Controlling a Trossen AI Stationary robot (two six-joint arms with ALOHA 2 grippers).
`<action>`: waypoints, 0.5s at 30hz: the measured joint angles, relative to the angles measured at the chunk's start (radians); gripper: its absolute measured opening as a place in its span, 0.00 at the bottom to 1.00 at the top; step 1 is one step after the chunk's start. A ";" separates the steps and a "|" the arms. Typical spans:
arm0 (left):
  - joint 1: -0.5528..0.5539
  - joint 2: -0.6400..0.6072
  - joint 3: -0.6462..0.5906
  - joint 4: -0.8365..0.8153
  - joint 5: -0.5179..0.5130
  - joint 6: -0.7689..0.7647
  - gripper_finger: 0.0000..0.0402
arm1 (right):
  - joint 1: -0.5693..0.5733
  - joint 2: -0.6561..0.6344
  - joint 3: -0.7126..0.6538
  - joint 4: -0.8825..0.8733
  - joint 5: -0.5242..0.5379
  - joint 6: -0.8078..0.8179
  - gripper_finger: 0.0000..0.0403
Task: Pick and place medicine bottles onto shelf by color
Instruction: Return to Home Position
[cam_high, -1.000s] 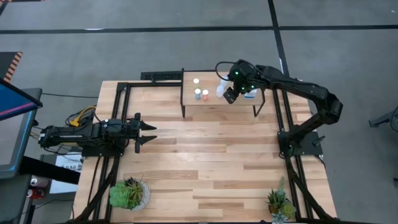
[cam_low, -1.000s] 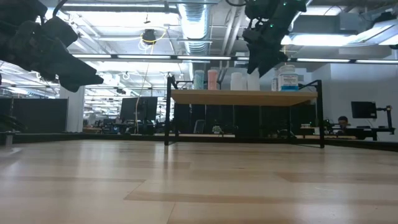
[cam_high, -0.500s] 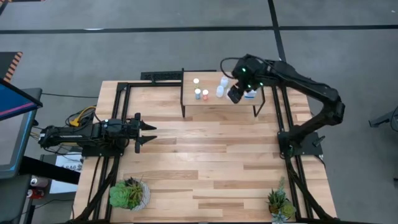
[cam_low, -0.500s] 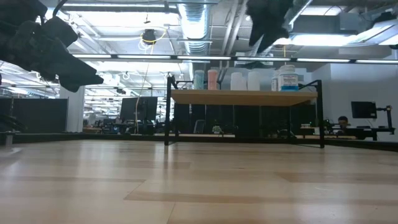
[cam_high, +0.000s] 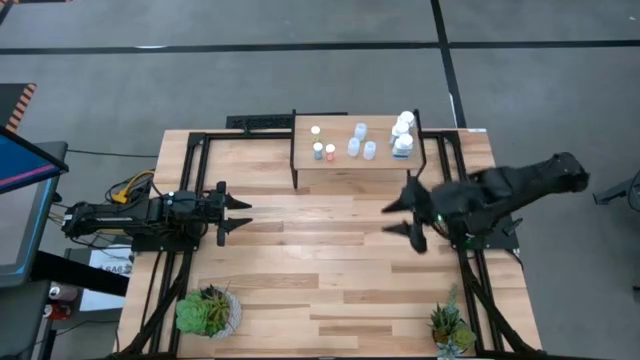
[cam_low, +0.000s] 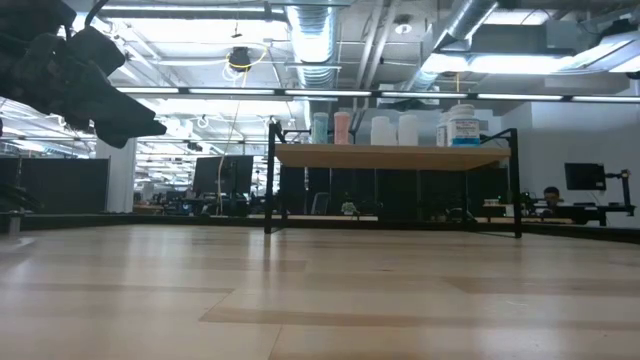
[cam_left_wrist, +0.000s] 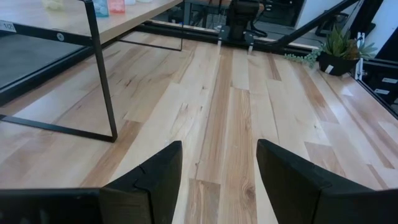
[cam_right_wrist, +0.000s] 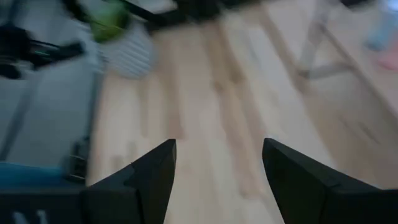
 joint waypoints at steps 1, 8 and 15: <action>0.000 0.000 0.000 0.000 0.000 0.000 0.49 | 0.039 -0.015 -0.037 0.071 0.009 -0.003 0.65; 0.000 0.000 0.000 0.000 0.000 0.000 0.49 | 0.182 -0.027 -0.146 0.225 0.019 -0.085 0.65; 0.000 0.000 0.000 0.000 0.000 0.000 0.49 | 0.192 -0.041 -0.235 0.272 0.320 -0.077 0.65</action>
